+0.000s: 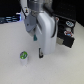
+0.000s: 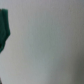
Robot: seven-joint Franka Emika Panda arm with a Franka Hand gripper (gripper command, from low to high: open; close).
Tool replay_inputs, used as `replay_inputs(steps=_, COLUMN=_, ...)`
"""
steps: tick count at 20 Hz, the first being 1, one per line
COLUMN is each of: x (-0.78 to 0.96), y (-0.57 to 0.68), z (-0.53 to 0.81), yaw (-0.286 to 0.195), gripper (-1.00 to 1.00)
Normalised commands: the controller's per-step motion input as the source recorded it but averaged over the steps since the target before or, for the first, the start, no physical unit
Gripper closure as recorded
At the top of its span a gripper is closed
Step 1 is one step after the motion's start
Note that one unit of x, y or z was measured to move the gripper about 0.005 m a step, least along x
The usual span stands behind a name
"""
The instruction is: Open the kcup holder, insert the kcup into the holder, and close the kcup holder
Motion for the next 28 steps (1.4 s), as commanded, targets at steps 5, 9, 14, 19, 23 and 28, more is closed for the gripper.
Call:
replay_inputs(steps=5, x=-0.09, y=-0.44, z=-0.09, yaw=-0.299, gripper=-1.00)
replay_inputs(steps=9, x=-0.18, y=-0.46, z=-0.29, yaw=-0.295, gripper=-1.00)
replay_inputs(steps=14, x=-0.18, y=-0.47, z=-0.28, yaw=-0.291, gripper=-1.00)
replay_inputs(steps=19, x=-0.07, y=-0.43, z=-0.30, yaw=-0.292, gripper=-1.00)
replay_inputs(steps=23, x=0.18, y=-0.22, z=-0.27, yaw=-0.225, gripper=-1.00)
replay_inputs(steps=28, x=0.11, y=-0.07, z=-0.20, yaw=-0.151, gripper=-1.00)
